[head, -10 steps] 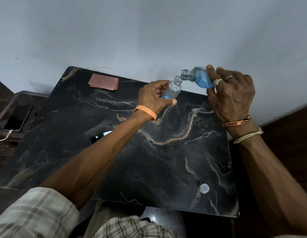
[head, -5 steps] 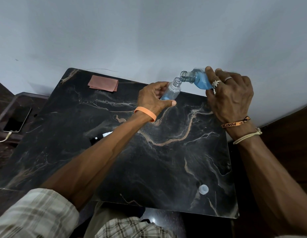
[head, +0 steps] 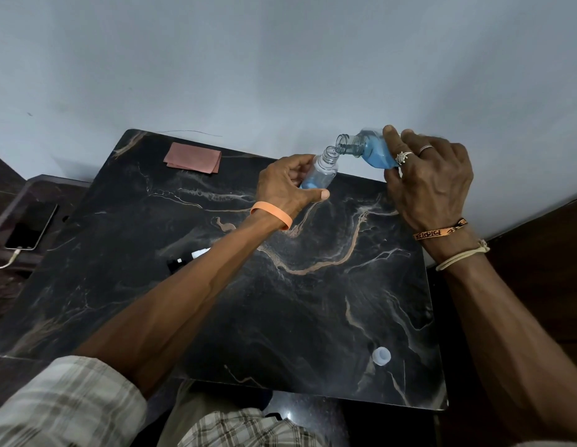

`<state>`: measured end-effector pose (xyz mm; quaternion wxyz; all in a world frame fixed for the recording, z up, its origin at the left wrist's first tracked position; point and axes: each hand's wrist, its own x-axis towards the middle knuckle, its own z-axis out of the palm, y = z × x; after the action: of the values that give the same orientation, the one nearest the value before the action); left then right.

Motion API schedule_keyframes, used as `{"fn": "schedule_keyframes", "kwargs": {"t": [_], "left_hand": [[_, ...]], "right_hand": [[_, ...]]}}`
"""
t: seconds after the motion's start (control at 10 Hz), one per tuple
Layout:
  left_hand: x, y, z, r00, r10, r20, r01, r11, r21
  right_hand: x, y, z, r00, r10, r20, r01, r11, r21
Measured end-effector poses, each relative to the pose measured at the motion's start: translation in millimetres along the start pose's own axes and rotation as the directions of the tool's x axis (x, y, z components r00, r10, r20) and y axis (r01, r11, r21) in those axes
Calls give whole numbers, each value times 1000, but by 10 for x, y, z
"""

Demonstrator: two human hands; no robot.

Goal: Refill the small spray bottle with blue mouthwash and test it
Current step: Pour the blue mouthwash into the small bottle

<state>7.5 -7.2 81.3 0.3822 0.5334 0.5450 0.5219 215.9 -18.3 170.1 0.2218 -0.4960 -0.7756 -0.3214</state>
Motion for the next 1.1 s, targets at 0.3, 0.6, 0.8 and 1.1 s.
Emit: {"fn": "schedule_keyframes", "kwargs": {"t": [0.3, 0.6, 0.8, 1.1], "left_hand": [[8, 7, 14, 1000, -5, 1, 5, 1000, 6], [21, 8, 18, 1000, -5, 3, 5, 1000, 11], [31, -7, 10, 1000, -14, -4, 14, 1000, 3], [47, -9, 11, 1000, -14, 4, 14, 1000, -9]], "right_hand": [[6, 7, -7, 1000, 4, 4, -4, 1000, 2], [9, 5, 5, 999, 13, 30, -13, 1000, -5], [11, -4, 14, 1000, 12, 21, -12, 1000, -1], [41, -12, -13, 1000, 8, 0, -8, 1000, -4]]}}
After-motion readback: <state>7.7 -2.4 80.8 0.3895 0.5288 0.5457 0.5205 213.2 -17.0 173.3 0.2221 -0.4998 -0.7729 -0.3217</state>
